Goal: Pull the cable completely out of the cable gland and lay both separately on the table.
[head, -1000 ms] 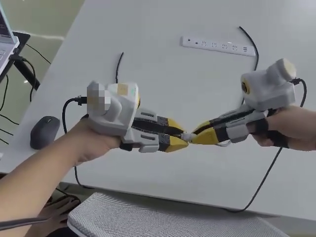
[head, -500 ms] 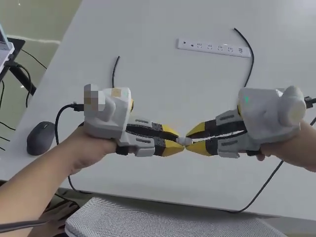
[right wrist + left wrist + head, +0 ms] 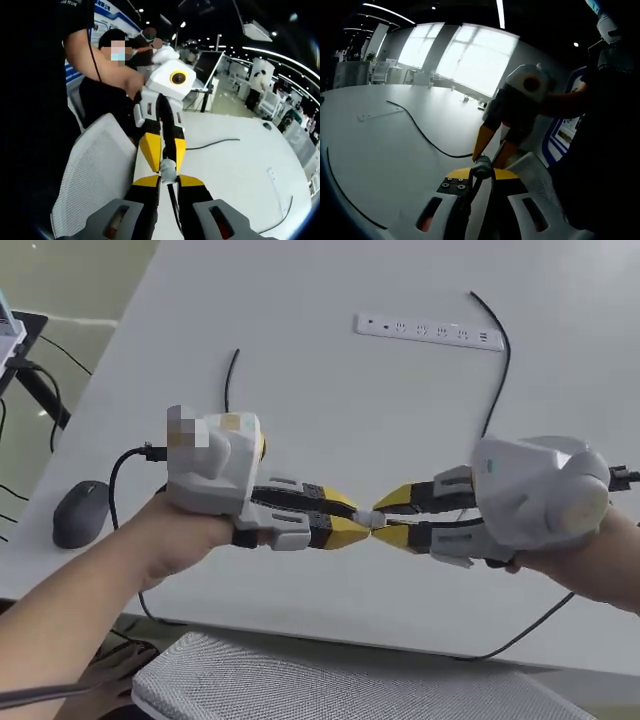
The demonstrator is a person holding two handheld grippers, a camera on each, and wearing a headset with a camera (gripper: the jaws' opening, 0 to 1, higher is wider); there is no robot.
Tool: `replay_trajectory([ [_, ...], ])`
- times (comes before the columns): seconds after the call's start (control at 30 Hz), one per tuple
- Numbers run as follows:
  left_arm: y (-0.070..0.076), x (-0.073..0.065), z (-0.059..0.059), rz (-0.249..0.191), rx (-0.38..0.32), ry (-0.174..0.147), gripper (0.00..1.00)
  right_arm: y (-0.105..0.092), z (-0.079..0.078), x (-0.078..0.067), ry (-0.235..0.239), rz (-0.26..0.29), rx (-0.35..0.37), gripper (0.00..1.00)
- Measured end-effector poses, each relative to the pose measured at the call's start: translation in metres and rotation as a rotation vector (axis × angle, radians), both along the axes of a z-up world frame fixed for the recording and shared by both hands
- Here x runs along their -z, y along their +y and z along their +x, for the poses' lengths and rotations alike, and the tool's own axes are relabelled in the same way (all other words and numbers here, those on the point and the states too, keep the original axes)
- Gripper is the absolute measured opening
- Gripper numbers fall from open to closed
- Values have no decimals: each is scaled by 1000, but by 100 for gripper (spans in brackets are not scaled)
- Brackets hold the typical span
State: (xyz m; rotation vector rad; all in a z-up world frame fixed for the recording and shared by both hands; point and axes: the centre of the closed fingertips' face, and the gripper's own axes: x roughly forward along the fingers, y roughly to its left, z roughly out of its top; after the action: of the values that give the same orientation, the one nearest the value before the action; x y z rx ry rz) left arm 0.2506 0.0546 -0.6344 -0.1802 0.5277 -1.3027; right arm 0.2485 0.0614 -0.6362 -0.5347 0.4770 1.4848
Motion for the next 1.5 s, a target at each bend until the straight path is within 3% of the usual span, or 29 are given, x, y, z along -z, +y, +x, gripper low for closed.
replay_trajectory([
  [0.13, 0, -4, 0, -7, 0, -28, 15, -3, 0, -6, 58, 29, 21, 12],
  [0.17, 0, -4, -1, -4, 0, -30, 15, -4, -4, -7, 122, 35, 27, 13],
  [0.33, -1, -6, -4, 5, 21, -85, 15, -9, -5, -13, 323, 82, 82, 17],
  [0.37, -2, -6, -5, 6, 26, -95, 15, -10, -5, -13, 398, 94, 101, 17],
  [0.43, -3, -8, -6, 5, 36, -124, 15, -12, -3, -13, 490, 105, 122, 19],
  [0.47, -4, -9, -7, 4, 42, -129, 15, -12, -2, -14, 519, 111, 127, 19],
  [0.57, -5, -10, -9, 3, 55, -137, 15, -12, -9, -18, 669, 143, 94, 19],
  [0.63, -7, -10, -10, 4, 62, -143, 15, -11, -6, -15, 671, 150, 89, 17],
  [0.73, -8, -11, -11, 7, 68, -147, 15, -8, -7, -14, 721, 153, 85, 15],
  [0.9, -9, -10, -9, 7, 60, -138, 15, -6, -10, -14, 752, 158, 71, 12],
  [1.03, -9, -8, -9, 12, 55, -134, 15, -7, -14, -11, 751, 142, 51, 9],
  [1.17, -9, -8, -8, 10, 50, -123, 15, -7, -15, -12, 712, 146, 40, 8],
  [1.33, -10, -6, -8, 6, 46, -103, 15, -8, -15, -10, 587, 137, 6, 8],
  [1.43, -10, -4, -9, 9, 44, -87, 15, -8, -16, -9, 478, 125, -13, 8],
  [1.5, -8, -3, -8, 5, 33, -66, 15, -6, -16, -8, 372, 119, -14, 8],
])
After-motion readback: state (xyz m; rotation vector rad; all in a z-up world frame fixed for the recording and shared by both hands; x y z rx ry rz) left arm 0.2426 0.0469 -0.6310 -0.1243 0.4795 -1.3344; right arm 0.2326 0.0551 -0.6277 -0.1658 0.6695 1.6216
